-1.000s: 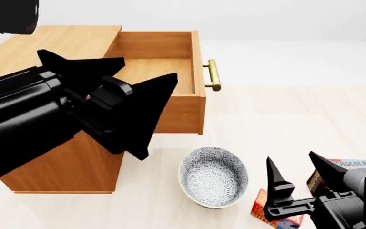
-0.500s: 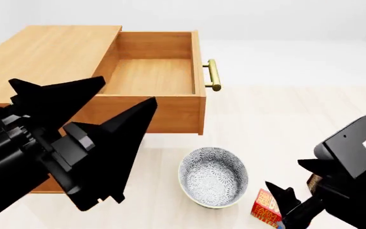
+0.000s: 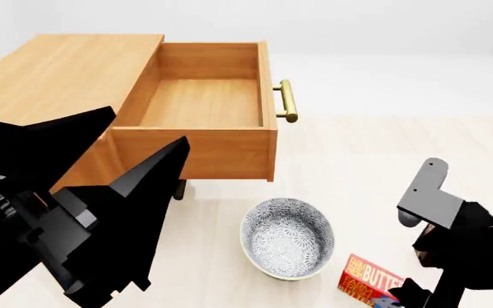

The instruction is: Put the butter at the back in the top drawer of the cabinet and close it.

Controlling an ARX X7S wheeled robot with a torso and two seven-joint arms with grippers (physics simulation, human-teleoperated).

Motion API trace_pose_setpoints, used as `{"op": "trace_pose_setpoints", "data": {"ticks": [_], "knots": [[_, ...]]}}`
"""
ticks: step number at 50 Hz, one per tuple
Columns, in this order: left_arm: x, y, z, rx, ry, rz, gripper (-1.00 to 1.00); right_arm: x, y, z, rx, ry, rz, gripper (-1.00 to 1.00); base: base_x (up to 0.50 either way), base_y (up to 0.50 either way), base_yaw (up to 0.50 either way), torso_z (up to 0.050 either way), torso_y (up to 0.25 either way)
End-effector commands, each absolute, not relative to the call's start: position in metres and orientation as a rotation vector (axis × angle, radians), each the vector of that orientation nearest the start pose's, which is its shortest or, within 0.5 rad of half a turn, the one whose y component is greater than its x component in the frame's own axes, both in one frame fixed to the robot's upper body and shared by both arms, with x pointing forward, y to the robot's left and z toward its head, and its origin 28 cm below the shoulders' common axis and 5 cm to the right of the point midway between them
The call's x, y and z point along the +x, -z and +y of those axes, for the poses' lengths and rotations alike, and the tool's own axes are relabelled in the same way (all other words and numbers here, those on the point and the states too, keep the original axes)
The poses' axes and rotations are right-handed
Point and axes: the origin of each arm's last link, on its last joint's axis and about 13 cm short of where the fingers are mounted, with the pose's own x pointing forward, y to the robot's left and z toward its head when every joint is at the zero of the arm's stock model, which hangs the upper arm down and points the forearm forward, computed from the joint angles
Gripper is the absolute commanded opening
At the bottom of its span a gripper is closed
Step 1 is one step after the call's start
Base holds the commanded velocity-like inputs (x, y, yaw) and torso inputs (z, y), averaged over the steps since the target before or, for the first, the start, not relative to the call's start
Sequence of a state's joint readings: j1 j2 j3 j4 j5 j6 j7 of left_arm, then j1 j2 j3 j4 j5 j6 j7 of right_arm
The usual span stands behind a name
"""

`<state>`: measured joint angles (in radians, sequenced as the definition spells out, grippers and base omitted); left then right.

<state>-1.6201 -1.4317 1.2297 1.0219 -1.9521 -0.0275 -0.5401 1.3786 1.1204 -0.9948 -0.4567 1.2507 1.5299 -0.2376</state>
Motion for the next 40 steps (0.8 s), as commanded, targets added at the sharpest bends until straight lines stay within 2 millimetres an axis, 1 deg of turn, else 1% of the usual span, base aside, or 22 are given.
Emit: {"op": "trace_pose_setpoints", "data": {"ticks": [1, 5, 14, 20, 31, 40], "knots": [[0.117, -0.302, 0.243, -0.149, 0.643, -0.088, 1.00, 0.242, -0.261, -0.227, -0.684, -0.611, 1.132, 1.00, 0.00, 0.00, 0.00, 0.000, 0.000], [0.117, -0.302, 0.243, -0.148, 0.640, -0.087, 1.00, 0.249, -0.256, -0.227, -0.696, -0.611, 1.159, 1.00, 0.00, 0.00, 0.00, 0.000, 0.000], [0.118, -0.302, 0.244, -0.155, 0.638, -0.084, 1.00, 0.255, -0.249, -0.222, -0.734, -0.636, 1.187, 1.00, 0.00, 0.00, 0.00, 0.000, 0.000], [0.119, -0.302, 0.247, -0.166, 0.630, -0.083, 1.00, 0.264, -0.237, -0.221, -0.755, -0.632, 1.216, 1.00, 0.00, 0.00, 0.00, 0.000, 0.000], [0.120, -0.301, 0.248, -0.178, 0.626, -0.077, 1.00, 0.281, -0.222, -0.218, -0.743, -0.647, 1.232, 1.00, 0.00, 0.00, 0.00, 0.000, 0.000], [0.121, -0.300, 0.247, -0.181, 0.630, -0.069, 1.00, 0.290, -0.207, -0.217, -0.748, -0.653, 1.274, 1.00, 0.00, 0.00, 0.00, 0.000, 0.000]]}}
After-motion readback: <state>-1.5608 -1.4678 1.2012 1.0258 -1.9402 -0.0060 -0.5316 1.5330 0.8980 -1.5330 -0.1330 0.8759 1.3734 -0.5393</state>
